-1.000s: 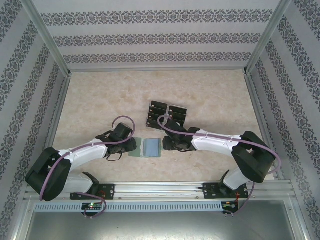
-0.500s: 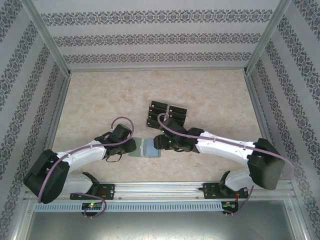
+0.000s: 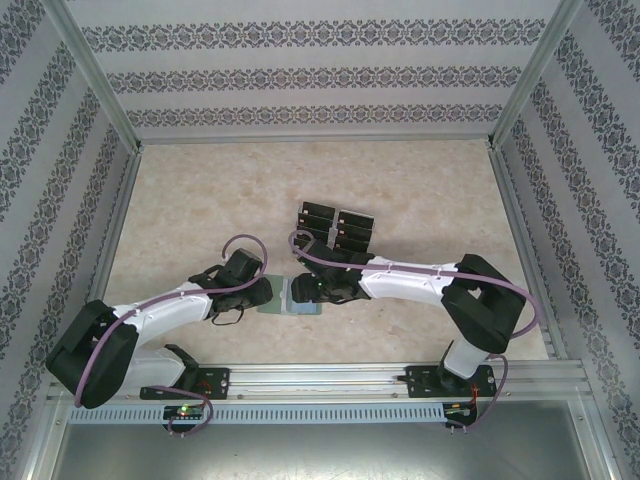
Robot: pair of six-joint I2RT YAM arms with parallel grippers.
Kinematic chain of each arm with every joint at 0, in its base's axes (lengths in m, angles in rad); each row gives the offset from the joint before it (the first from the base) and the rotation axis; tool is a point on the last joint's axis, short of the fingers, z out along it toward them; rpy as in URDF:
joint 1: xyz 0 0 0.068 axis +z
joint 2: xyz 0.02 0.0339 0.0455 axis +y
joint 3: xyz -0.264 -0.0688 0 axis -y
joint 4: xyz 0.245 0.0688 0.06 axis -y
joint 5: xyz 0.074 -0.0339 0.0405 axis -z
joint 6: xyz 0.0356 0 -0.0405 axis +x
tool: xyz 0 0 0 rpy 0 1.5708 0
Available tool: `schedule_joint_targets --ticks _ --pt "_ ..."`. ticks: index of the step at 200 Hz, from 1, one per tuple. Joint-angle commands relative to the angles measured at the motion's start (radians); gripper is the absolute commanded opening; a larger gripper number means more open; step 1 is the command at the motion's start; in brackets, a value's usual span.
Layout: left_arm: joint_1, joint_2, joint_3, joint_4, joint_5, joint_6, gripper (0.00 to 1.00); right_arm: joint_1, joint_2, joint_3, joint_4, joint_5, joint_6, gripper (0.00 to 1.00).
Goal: Put the credit cards into the card holder
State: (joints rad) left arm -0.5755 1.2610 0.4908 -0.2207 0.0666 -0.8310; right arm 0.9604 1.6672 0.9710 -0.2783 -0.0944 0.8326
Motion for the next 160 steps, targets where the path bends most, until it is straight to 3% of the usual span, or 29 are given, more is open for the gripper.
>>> schedule_joint_targets --ticks 1,160 --pt "-0.020 -0.014 -0.023 0.015 0.017 -0.016 0.43 0.009 0.025 0.027 0.017 -0.008 0.008 0.55" --pt "-0.020 -0.007 -0.054 0.047 0.022 -0.024 0.42 0.004 0.105 0.028 0.161 -0.130 0.052 0.56"
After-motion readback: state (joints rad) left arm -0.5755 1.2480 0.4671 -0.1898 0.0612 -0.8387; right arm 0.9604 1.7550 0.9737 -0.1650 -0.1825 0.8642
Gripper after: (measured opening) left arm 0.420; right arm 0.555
